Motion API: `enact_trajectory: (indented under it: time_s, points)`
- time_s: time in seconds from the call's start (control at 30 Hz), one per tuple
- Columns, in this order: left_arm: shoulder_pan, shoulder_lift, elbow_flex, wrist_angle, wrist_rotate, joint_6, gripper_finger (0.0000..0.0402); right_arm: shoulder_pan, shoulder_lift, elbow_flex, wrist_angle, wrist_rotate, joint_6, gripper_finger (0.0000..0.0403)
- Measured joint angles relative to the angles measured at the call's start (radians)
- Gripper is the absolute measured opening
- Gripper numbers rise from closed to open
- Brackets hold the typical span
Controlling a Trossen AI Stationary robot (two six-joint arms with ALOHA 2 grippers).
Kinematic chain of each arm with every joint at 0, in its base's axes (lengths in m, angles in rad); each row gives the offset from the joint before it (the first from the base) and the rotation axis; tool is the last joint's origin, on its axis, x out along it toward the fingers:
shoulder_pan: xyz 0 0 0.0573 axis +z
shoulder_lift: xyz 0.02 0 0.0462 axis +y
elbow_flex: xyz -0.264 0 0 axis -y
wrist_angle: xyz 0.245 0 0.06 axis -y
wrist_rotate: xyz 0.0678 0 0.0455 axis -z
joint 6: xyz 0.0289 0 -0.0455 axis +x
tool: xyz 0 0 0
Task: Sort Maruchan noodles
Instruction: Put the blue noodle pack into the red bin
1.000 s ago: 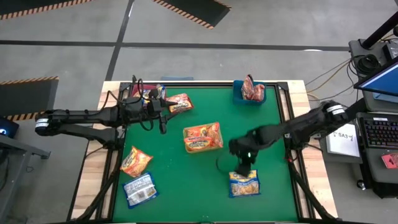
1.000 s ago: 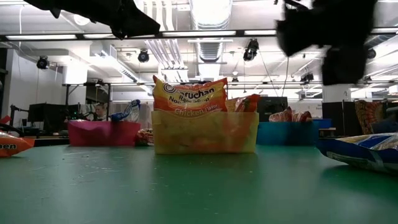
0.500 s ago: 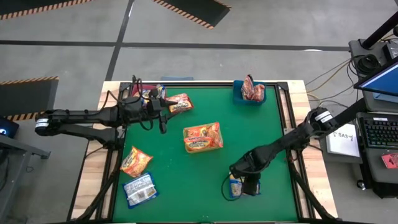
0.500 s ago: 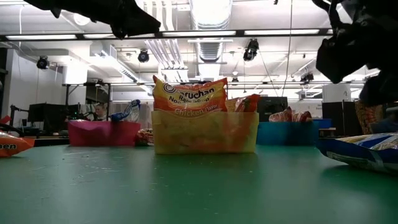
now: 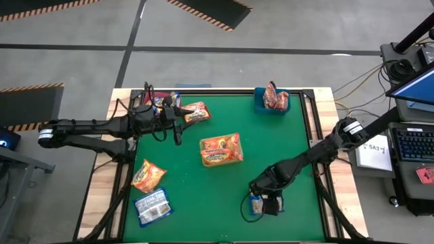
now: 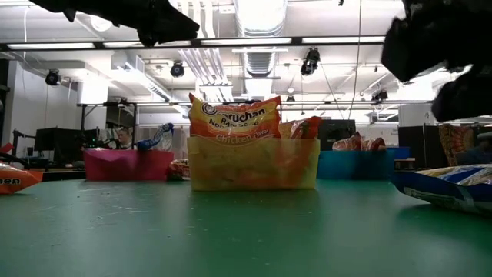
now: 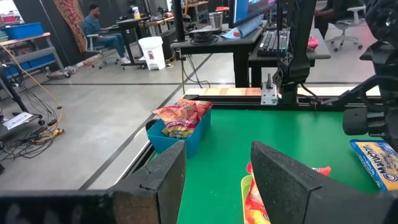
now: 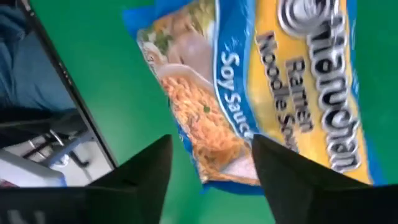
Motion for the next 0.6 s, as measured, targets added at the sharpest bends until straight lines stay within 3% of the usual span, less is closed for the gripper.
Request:
enact_trajectory:
  time_s: [0.2, 0.6]
  points:
    - [0.0, 0.0, 0.0, 0.001, 0.0, 0.0, 0.0164, -0.002, 0.0, 0.016, -0.002, 0.014, -0.164, 0.026]
    - [0.0, 0.0, 0.0, 0.001, 0.0, 0.003, 0.0164, -0.007, -0.011, 0.01, -0.072, 0.18, -0.322, 0.0234]
